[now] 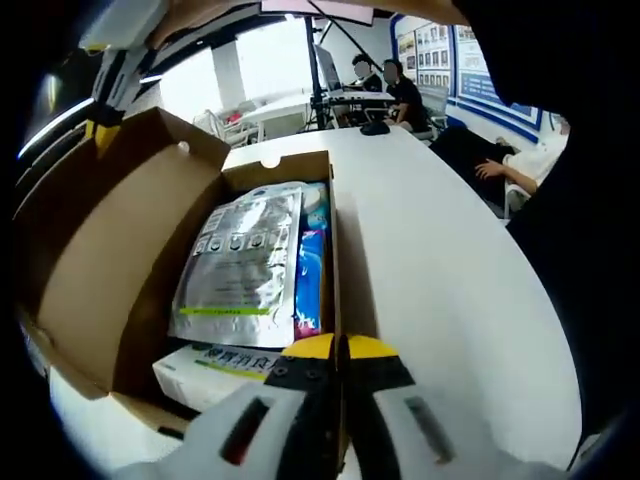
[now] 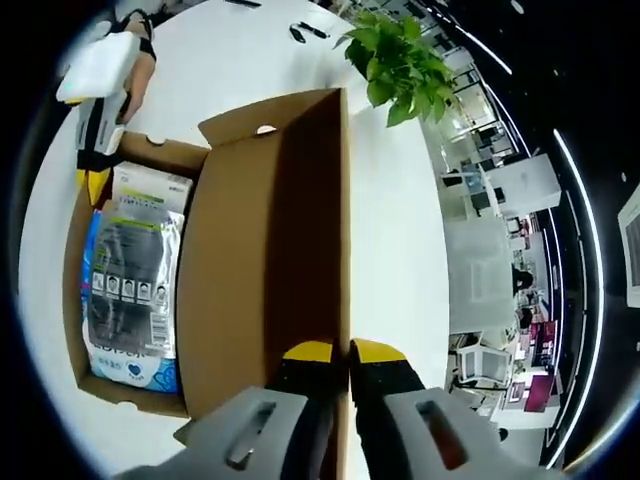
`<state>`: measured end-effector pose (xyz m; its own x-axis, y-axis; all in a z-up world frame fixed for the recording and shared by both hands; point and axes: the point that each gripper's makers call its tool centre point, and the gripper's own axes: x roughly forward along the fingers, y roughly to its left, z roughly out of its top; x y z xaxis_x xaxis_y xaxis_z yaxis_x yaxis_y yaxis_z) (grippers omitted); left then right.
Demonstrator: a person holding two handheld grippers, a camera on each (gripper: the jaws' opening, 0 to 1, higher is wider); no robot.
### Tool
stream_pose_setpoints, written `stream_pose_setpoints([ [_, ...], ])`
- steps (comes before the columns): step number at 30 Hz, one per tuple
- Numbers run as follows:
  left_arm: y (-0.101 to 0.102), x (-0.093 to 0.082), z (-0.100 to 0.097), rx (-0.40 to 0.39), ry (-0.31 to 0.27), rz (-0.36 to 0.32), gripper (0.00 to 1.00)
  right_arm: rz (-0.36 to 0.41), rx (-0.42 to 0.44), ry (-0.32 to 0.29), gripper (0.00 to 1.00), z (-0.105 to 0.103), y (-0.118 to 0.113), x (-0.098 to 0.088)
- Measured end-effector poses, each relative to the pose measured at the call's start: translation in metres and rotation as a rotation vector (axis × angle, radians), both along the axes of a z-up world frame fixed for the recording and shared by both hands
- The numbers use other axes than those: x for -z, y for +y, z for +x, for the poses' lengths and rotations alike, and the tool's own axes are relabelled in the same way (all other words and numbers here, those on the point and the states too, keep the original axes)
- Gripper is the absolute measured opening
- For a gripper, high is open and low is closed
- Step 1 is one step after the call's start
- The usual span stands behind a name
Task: Operate the shoe box by opening the lid, removing the specified soft item, and placing it in the target area until the item is outside and the box remains undamaged.
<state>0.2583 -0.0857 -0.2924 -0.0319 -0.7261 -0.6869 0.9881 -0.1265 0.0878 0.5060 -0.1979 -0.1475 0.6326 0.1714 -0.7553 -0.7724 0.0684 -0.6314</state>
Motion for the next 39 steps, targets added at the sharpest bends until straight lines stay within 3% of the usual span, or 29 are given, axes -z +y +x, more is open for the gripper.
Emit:
stream_pose_setpoints([
  [11, 0.0, 0.001, -0.003, 0.009, -0.004, -0.004, 0.02, 0.022, 0.015, 0.038, 0.04, 0.016, -0.003, 0.017],
  [20, -0.002, 0.0, 0.001, 0.009, -0.004, -0.004, 0.02, 0.018, 0.033, 0.128, 0.04, 0.024, -0.004, 0.027],
  [30, -0.001, 0.001, 0.0, 0.01, -0.004, -0.004, 0.01, 0.019, 0.046, 0.168, 0.04, 0.03, -0.004, 0.035],
  [39, 0.0, 0.001, -0.001, 0.011, -0.005, -0.005, 0.01, 0.002, 0.061, 0.262, 0.04, 0.032, -0.004, 0.047],
])
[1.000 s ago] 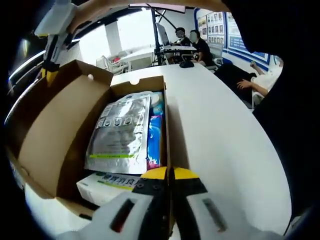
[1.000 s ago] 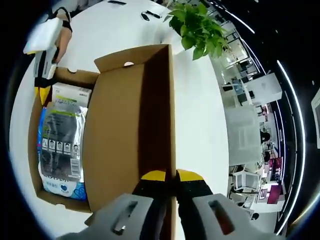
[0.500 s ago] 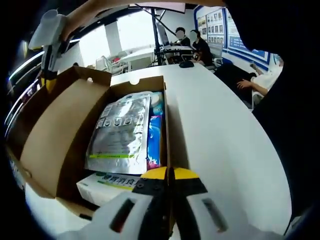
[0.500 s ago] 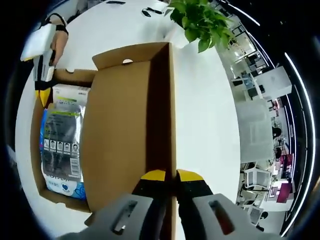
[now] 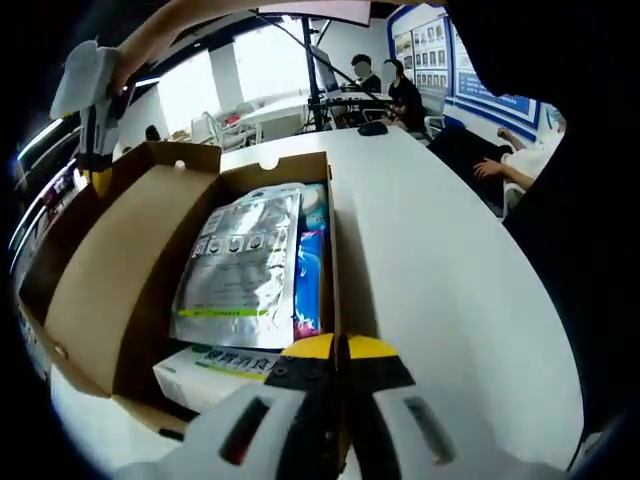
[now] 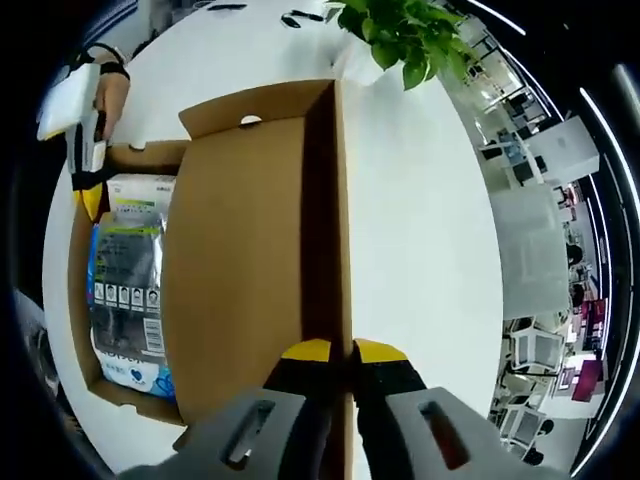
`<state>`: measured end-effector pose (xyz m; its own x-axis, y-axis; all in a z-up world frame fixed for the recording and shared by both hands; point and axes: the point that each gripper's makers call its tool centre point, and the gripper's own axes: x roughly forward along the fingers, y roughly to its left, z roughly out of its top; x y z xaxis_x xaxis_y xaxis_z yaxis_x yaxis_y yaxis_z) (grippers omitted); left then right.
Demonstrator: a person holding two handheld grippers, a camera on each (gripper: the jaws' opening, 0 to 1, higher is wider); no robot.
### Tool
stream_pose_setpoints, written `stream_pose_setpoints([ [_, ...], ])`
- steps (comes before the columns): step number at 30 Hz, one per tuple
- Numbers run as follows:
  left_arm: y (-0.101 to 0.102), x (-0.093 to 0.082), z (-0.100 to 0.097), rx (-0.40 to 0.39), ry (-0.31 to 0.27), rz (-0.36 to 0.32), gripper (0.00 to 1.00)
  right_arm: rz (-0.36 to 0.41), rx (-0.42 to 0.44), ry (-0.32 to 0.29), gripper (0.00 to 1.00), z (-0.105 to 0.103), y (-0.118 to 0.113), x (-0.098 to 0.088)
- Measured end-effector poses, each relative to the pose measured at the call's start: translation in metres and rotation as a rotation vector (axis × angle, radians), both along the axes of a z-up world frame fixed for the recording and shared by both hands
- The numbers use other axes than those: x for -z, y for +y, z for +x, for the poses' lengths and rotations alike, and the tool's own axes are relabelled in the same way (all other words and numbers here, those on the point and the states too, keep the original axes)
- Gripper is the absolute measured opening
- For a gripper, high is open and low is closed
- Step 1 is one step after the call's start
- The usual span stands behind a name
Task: Operate the shoe box by opening the lid, removing the specified soft item, and placing it in the target area until the item is outside and the box remains undamaged.
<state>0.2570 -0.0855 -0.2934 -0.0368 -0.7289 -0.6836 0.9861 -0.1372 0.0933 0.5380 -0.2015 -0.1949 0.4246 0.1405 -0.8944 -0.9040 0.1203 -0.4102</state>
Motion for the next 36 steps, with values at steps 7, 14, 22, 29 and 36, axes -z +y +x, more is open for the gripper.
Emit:
stream_pose_setpoints([
  [7, 0.0, 0.0, 0.0, 0.001, 0.001, 0.0, 0.01, -0.002, 0.002, 0.034, 0.04, 0.004, -0.002, 0.008],
  [14, 0.0, 0.0, 0.0, 0.0, 0.002, 0.001, 0.01, -0.004, -0.003, 0.079, 0.04, 0.006, -0.003, 0.013],
  [22, 0.0, 0.001, 0.001, 0.0, 0.002, 0.001, 0.01, -0.009, 0.012, 0.132, 0.05, 0.015, -0.005, 0.028],
  [29, -0.001, 0.0, 0.002, 0.008, 0.001, -0.004, 0.02, -0.002, 0.05, 0.184, 0.06, 0.019, -0.006, 0.043],
  [36, 0.0, 0.001, 0.002, 0.004, 0.005, -0.001, 0.02, -0.006, 0.054, 0.22, 0.07, 0.018, -0.005, 0.049],
])
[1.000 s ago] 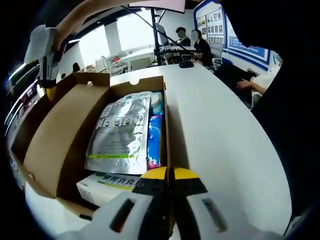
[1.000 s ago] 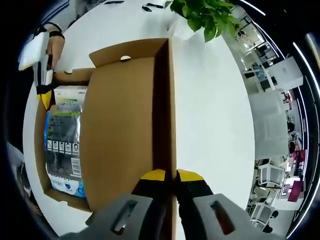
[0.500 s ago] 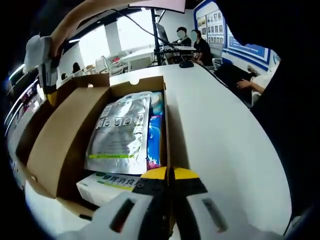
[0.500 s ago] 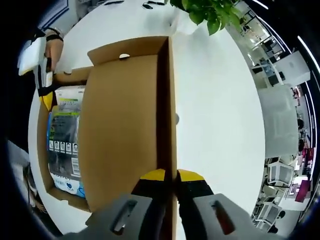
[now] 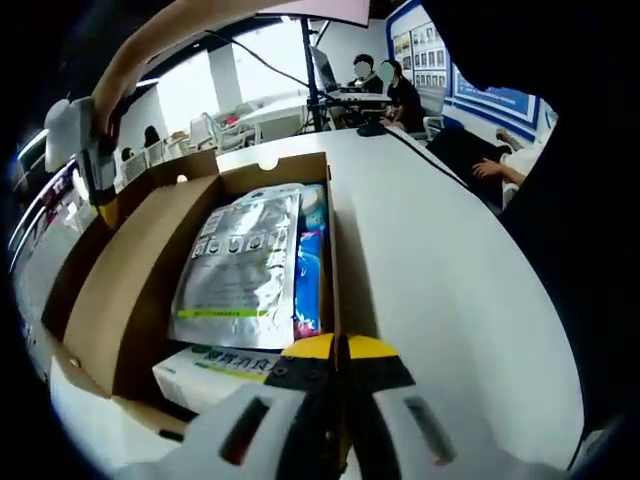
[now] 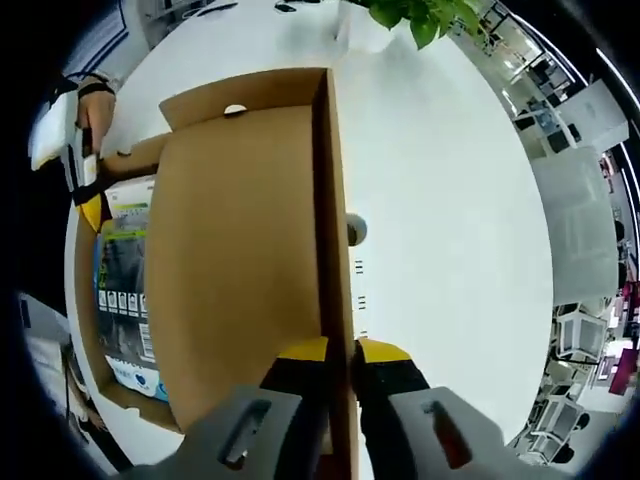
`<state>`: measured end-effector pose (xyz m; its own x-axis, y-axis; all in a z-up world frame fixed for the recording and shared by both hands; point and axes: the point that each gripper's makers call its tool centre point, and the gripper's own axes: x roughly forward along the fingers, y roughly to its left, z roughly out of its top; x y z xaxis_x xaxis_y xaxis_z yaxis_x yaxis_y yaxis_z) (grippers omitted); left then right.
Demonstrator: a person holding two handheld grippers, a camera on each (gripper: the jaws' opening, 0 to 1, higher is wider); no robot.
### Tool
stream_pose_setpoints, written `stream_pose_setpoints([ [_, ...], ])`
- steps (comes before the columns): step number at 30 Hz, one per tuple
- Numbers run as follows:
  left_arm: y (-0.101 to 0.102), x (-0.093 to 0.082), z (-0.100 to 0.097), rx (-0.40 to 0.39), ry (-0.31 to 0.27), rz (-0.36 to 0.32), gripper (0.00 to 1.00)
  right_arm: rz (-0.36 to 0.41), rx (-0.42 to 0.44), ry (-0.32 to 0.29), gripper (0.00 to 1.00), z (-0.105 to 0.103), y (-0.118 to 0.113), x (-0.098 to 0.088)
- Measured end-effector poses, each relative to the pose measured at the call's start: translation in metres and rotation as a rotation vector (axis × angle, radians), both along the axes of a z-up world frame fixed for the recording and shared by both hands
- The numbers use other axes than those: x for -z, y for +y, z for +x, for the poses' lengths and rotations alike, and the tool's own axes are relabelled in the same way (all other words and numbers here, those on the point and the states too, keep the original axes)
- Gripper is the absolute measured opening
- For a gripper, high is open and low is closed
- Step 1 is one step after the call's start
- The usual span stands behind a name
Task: Operate the shoe box by opening the lid, removing the specified soft item, and placing it in the target area until the item is outside and the box remains undamaged.
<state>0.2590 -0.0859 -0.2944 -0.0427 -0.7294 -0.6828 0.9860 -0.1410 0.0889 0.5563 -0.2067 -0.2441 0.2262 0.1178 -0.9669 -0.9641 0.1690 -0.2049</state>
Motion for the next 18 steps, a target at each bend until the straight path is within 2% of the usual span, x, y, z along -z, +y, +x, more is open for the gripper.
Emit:
stream_pose_setpoints([
  [6, 0.001, 0.0, 0.0, 0.0, -0.001, 0.001, 0.02, -0.006, 0.013, 0.012, 0.08, 0.001, 0.0, 0.009],
  [18, 0.001, 0.0, 0.0, 0.0, -0.003, 0.002, 0.02, -0.01, 0.027, 0.015, 0.1, 0.0, 0.001, 0.017],
])
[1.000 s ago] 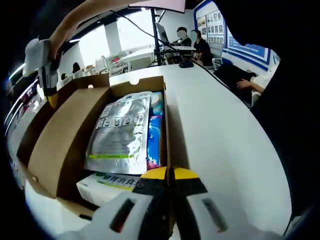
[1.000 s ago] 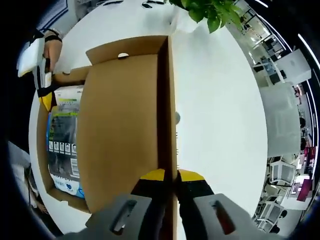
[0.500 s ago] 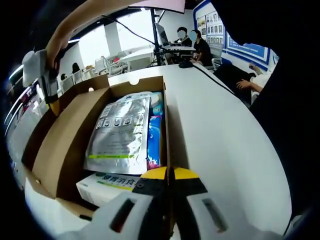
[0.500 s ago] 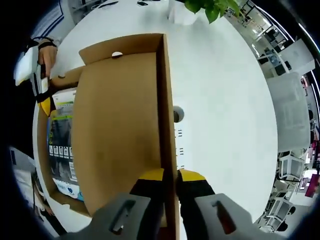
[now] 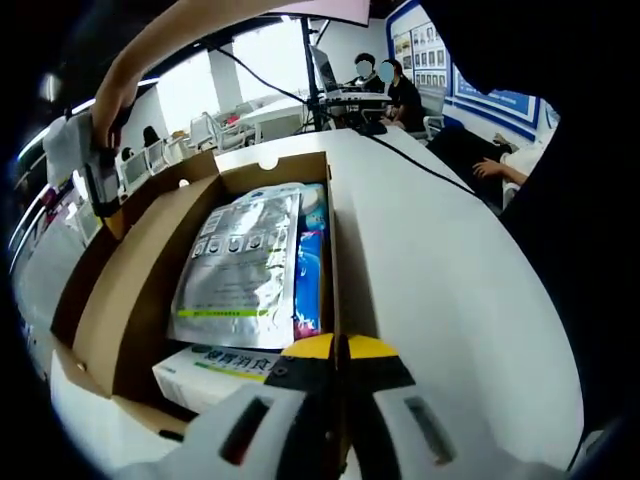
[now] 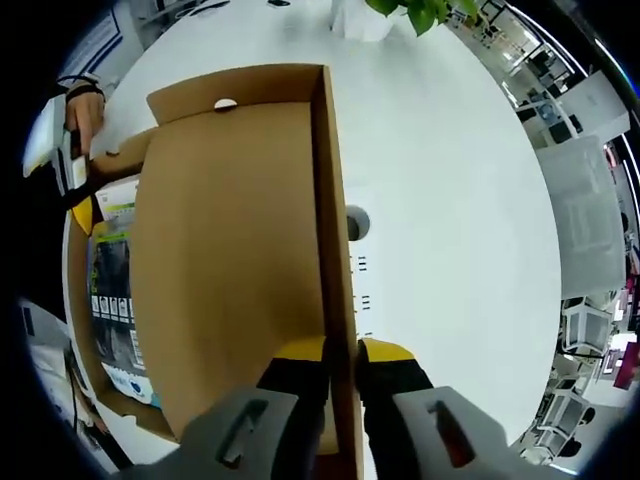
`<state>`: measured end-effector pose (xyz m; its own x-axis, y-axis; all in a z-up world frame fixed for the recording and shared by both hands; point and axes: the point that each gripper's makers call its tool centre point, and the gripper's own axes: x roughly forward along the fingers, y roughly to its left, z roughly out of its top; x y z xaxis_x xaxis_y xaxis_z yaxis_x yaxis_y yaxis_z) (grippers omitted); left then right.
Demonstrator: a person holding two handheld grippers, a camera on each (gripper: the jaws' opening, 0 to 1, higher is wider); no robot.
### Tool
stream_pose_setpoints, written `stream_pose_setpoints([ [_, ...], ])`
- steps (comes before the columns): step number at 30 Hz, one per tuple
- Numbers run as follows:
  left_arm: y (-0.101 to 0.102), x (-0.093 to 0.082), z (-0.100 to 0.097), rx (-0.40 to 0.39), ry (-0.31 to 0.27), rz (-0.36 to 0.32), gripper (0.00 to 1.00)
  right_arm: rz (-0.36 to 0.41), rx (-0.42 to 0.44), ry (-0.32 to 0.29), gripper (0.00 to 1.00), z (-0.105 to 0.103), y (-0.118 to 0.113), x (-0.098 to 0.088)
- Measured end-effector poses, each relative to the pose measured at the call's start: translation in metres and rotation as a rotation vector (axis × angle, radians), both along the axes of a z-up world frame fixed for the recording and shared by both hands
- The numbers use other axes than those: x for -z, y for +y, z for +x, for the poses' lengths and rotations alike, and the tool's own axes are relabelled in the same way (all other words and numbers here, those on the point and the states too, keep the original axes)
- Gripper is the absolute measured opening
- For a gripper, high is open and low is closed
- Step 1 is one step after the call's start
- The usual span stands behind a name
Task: Operate the shoe box by opening the lid, removing the specified soft item, and placing it in the target area until the item is outside and the box remains undamaged.
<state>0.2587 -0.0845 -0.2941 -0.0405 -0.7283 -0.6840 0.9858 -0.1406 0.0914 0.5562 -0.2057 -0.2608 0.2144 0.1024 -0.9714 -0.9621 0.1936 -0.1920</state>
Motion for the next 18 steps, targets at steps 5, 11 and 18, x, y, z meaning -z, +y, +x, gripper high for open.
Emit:
stream_pose_setpoints([
  [5, 0.0, 0.0, 0.0, 0.001, -0.002, 0.0, 0.02, -0.004, 0.003, -0.001, 0.11, -0.001, 0.0, 0.004],
  [11, 0.0, 0.0, 0.0, 0.002, -0.002, 0.0, 0.02, -0.006, 0.007, -0.005, 0.12, -0.001, 0.0, 0.01],
  [18, 0.0, 0.0, 0.0, 0.001, -0.002, 0.0, 0.02, -0.013, 0.007, -0.007, 0.13, -0.001, 0.001, 0.015],
])
